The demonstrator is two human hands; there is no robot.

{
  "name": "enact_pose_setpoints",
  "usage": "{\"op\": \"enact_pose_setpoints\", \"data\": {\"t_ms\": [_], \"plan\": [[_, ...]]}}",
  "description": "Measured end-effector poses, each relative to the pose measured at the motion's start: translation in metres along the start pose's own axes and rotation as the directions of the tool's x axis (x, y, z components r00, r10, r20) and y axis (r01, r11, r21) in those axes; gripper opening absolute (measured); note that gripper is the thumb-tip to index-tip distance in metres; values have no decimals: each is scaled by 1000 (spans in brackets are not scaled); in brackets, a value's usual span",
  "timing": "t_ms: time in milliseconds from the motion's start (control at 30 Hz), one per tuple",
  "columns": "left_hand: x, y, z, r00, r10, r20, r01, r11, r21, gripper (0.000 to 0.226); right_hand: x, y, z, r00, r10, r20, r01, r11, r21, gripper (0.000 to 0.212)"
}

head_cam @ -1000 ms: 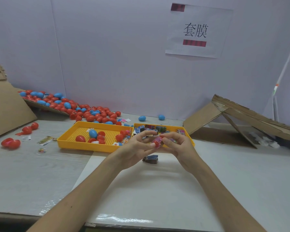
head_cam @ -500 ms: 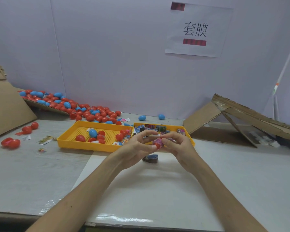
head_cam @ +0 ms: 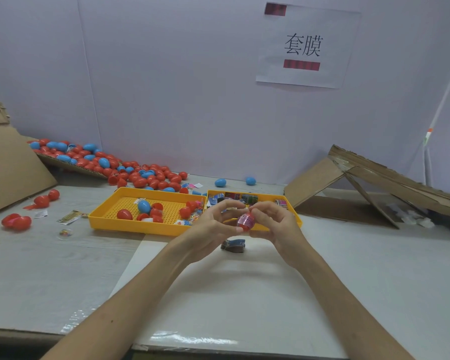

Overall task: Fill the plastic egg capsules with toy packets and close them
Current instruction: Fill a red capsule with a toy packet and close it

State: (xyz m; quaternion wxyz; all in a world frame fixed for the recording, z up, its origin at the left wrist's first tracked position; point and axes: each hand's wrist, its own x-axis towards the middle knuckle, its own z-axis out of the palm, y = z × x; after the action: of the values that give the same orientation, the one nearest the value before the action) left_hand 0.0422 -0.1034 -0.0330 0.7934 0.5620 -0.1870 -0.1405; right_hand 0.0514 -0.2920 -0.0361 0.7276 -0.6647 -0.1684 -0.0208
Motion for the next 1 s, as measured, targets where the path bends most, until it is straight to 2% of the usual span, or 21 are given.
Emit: {"op": "enact_pose_setpoints", "data": {"t_ms": [100, 267, 433, 567, 767, 1000], "plan": [[1, -1, 0, 1000, -15, 3, 15, 999, 38, 48, 1, 2, 0, 1000, 11, -29, -11, 1000, -2, 37], [2, -3, 0, 1000, -21, -9, 22, 995, 95, 44, 2, 6, -3, 999, -13, -32, 13, 1000, -2, 17], [2, -4, 0, 1000, -20, -11, 21, 992, 121, 42, 2, 6, -3, 998, -33, -56, 32, 999, -29, 15], [2, -4, -1, 1000, -14, -13, 15, 993, 121, 42, 2, 7, -2, 995, -67, -79, 63, 996, -57, 19], [2, -3, -1, 1000, 23, -7, -23, 999, 44, 45, 0, 1, -2, 999, -37, -25, 37, 999, 19, 25], [1, -5, -1, 1000, 6, -6, -5, 997, 72, 46, 2, 6, -3, 998, -52, -37, 53, 998, 25, 31]]}}
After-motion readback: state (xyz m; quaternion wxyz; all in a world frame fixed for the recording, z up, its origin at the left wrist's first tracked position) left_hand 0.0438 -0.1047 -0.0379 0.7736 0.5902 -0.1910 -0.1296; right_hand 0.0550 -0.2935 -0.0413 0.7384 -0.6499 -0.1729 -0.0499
